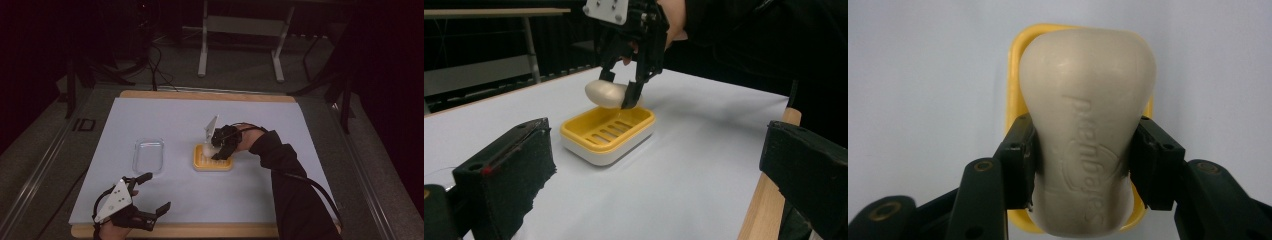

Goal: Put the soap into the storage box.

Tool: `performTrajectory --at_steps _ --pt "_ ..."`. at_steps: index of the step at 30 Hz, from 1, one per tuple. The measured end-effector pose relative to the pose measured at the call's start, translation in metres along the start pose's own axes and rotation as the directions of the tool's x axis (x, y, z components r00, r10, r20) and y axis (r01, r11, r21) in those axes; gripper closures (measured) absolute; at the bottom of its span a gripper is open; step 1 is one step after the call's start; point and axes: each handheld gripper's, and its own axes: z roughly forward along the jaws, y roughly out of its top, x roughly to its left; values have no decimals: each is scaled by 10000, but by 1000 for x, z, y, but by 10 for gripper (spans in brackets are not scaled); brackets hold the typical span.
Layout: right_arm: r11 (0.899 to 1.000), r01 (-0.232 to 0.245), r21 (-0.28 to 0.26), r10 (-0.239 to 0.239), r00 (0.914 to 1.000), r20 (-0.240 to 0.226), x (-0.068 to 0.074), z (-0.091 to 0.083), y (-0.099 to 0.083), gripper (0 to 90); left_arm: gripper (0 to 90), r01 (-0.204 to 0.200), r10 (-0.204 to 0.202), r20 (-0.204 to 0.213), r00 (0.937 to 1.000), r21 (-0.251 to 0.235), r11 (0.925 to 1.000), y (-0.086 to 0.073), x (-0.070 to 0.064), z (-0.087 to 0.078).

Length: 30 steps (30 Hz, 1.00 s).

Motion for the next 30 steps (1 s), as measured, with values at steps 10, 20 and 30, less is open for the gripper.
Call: performTrajectory --at_steps 10,20,30 --pt "9999 67 154 -67 10000 1 -3 17 -5 498 11 -38 38 35 10000 19 10000 0 -1 0" --pt "9997 -153 196 154 9999 -13 -7 28 -7 497 11 -126 126 26 9999 22 9999 1 -3 -1" --pt "9991 -260 326 266 9995 -180 -7 39 -7 496 11 -125 125 47 9999 4 9999 1 -3 -1"
